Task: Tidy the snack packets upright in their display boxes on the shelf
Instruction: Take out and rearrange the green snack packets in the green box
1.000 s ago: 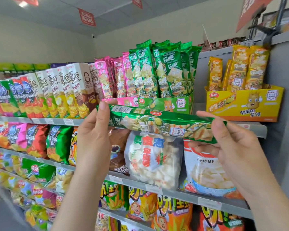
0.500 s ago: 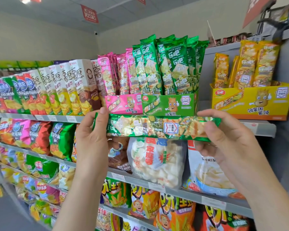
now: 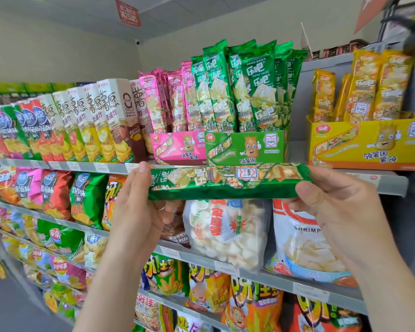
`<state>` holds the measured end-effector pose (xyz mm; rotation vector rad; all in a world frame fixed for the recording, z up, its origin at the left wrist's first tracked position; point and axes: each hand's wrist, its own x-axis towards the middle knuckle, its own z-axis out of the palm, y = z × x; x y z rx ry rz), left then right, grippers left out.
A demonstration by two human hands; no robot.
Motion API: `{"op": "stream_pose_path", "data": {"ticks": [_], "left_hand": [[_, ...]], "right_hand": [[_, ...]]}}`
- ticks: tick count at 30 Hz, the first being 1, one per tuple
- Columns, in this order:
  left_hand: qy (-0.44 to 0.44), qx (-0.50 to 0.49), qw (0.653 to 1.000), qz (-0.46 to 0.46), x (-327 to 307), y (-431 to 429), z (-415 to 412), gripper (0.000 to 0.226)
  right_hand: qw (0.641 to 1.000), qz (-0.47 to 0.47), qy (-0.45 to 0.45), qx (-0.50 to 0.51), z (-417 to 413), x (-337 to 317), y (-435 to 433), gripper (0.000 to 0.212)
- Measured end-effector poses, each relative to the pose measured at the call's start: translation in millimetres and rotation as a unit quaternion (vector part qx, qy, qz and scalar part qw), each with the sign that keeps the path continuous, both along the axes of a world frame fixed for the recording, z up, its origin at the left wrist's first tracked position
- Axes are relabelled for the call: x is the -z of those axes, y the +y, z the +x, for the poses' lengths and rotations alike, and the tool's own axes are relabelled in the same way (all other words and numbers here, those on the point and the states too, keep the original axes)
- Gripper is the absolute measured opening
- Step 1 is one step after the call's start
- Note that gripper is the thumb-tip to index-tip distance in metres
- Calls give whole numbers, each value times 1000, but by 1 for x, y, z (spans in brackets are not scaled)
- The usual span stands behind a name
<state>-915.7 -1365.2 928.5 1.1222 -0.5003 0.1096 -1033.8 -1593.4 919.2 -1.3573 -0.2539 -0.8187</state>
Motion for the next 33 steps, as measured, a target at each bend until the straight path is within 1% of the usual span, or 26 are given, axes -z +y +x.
{"op": "stream_pose_path", "data": {"ticks": [4,7,9,10,11,14,16,17,19,20,21,22,23,24,25,27,29,30,31,33], "left_hand": [[14,-35,999,-28,-2,-2,3,32],[-5,-48,998,-38,-4,-1,5,35],[-18,-47,998,-39,-3,-2,6,25],[-18,-44,998,-46,-3,-4,6,23],[-18,-39,997,-60,-2,-5,8,28],[-14,-13,996,-91,-1,-9,13,39],[-3,11,995,-94,-2,-12,13,59],[2,15,996,-83,-2,-13,13,68],[0,11,997,-72,-2,-14,15,72],[-9,10,997,-73,-2,-14,16,70],[-21,12,997,-77,-2,-14,18,65],[-32,17,996,-85,-1,-15,20,59],[-40,28,994,-94,-1,-15,21,52],[-49,42,993,-102,-1,-14,22,46],[-59,55,991,-109,-1,-14,23,40],[-70,75,987,-120,0,-15,23,35],[-75,91,985,-128,0,-17,23,37],[-76,98,984,-130,-1,-17,23,38],[-74,106,983,-129,-1,-17,23,38],[-56,122,984,-120,-3,-16,21,34]], "right_hand": [[1000,-11,13,-7,3,2,-1,47],[996,-4,47,-75,5,4,-6,54],[989,18,70,-126,7,9,-11,41],[989,4,77,-127,8,12,-12,36],[990,-28,84,-109,9,14,-11,37],[989,-122,79,-15,15,24,-5,51],[982,-171,54,61,19,27,4,55],[972,-203,41,108,21,31,7,57],[950,-263,10,169,24,36,12,55],[947,-277,-2,164,24,39,12,49],[954,-271,2,132,24,41,11,40],[968,-239,21,76,24,41,11,31],[980,-192,47,9,23,40,11,27],[986,-145,70,-47,24,40,10,29],[986,-120,89,-69,24,41,9,35],[978,-123,134,-98,25,42,6,48],[955,-91,188,-211,24,41,9,48],[945,-80,195,-252,23,42,10,46],[942,-73,187,-269,24,43,12,44],[955,-53,165,-242,24,44,16,37]]}}
